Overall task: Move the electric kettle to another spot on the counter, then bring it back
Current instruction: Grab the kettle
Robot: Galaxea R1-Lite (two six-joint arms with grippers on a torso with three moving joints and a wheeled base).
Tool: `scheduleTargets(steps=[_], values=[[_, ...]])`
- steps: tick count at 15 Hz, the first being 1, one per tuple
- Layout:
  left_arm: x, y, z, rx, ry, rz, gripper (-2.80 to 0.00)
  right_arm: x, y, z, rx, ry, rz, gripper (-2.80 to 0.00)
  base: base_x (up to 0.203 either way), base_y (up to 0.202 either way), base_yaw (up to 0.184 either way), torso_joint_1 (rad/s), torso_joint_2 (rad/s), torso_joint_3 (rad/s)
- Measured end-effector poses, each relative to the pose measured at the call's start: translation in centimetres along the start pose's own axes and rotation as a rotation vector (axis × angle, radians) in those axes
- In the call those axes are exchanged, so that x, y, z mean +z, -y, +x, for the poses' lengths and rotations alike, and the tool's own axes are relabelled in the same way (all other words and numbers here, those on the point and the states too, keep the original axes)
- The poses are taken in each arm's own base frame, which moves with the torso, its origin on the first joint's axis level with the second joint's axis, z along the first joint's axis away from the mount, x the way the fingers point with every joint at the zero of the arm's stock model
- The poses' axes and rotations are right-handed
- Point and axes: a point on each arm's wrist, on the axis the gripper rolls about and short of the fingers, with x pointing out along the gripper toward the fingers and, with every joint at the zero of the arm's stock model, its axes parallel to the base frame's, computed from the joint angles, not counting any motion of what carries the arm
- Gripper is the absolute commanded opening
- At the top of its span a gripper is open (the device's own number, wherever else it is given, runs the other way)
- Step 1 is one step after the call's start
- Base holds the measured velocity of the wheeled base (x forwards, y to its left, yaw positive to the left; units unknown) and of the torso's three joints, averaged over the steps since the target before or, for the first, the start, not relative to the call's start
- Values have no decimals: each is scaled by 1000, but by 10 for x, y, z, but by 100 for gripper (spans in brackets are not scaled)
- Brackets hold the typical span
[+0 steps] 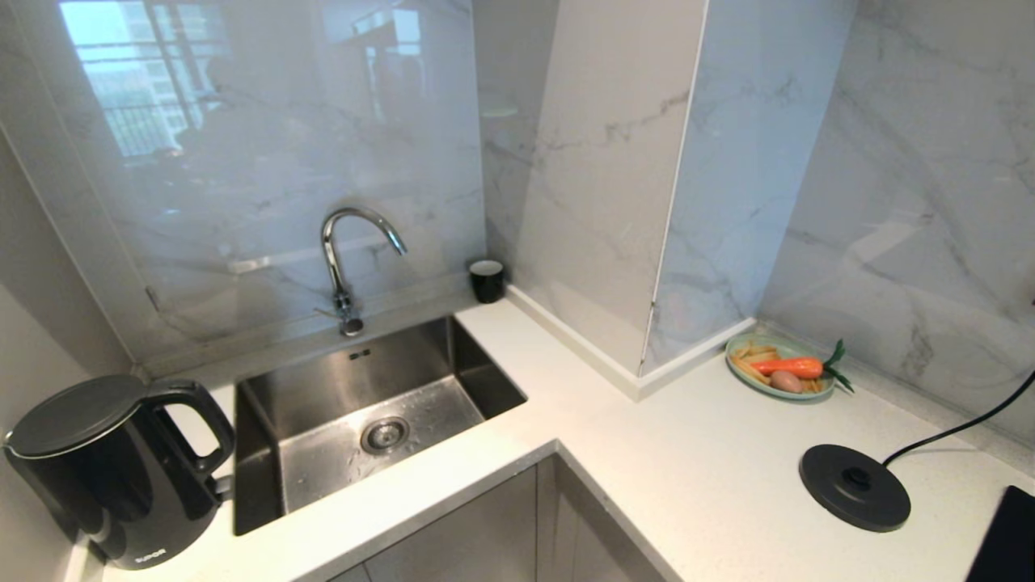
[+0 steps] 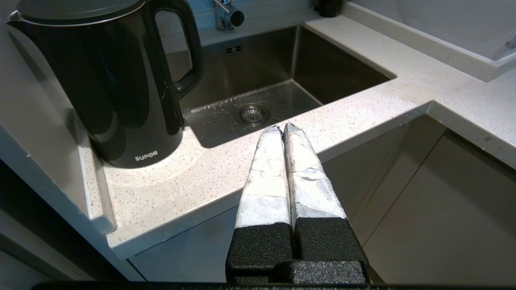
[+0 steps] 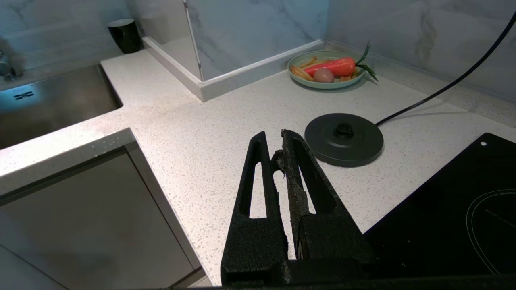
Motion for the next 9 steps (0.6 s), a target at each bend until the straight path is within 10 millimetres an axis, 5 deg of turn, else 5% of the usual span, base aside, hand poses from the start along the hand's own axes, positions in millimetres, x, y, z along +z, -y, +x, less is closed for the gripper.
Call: scheduleTargets(steps=[9], values=[[0, 0, 0, 7, -3, 5, -280, 0, 0, 0, 0, 0, 0, -280, 0, 0, 0, 0, 0, 0]])
